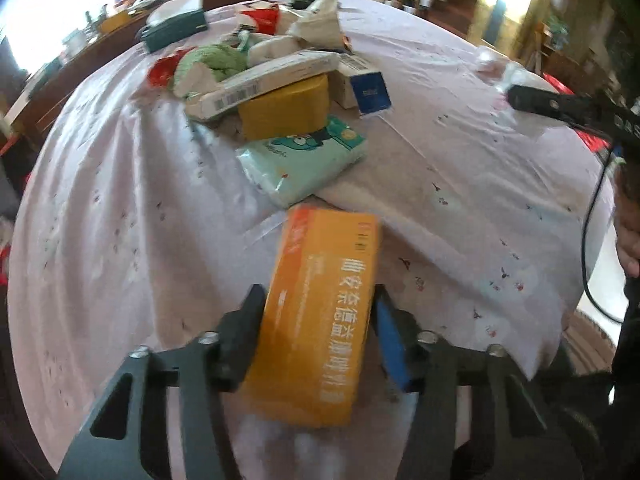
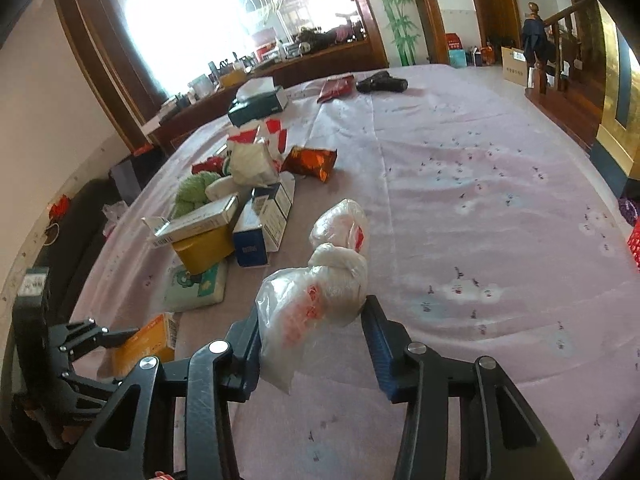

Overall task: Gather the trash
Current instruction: 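Carry both items to the red wastebasket and open both tools to drop them, then move both tools back over the table items, then grasp the white medicine box with the left tool while the right tool grasps a paper wrapper, then carry both items over the red wastebasket and open both tools to drop them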

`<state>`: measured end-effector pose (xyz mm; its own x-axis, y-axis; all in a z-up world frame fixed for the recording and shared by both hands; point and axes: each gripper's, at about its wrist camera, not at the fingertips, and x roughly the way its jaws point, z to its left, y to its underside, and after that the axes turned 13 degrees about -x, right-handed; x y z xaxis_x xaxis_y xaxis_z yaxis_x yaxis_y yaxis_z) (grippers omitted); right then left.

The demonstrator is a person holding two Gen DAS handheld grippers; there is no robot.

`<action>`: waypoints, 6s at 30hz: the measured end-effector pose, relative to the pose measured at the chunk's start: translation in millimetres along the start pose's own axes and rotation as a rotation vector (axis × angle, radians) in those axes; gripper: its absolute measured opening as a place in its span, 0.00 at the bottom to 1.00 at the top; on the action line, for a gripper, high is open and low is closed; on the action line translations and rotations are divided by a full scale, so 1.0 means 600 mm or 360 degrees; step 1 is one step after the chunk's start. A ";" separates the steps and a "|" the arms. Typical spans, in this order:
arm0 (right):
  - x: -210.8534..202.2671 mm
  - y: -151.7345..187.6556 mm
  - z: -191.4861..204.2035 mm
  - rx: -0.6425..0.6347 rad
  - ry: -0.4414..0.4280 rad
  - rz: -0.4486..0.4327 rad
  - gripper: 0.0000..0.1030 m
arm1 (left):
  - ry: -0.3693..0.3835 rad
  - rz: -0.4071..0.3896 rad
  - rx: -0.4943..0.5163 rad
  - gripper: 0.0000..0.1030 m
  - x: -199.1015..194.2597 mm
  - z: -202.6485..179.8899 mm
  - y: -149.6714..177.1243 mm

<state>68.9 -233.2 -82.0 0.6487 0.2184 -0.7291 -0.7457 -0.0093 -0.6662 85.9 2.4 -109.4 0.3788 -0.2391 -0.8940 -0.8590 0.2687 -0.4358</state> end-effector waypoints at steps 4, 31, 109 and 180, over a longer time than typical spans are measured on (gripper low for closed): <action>-0.028 0.005 -0.003 0.0006 -0.0004 -0.0062 0.47 | -0.0055 -0.0130 -0.0063 0.46 -0.044 -0.040 0.012; -0.426 0.092 -0.203 0.0282 0.0723 -0.0600 0.47 | 0.0351 -0.0817 0.0173 0.46 -0.211 -0.533 -0.139; -0.283 0.009 -0.105 0.0140 0.0135 -0.0579 0.87 | 0.0015 -0.0825 -0.0641 0.79 -0.203 -0.060 -0.125; 0.034 -0.128 -0.038 0.0187 -0.0394 -0.0174 0.29 | 0.0213 -0.0157 0.0153 0.54 0.014 -0.004 -0.216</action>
<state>142.6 -250.1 -49.3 0.6800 0.4435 -0.5838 -0.6953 0.1376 -0.7054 199.7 -36.5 -60.1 0.4049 -0.3890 -0.8275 -0.7805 0.3243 -0.5344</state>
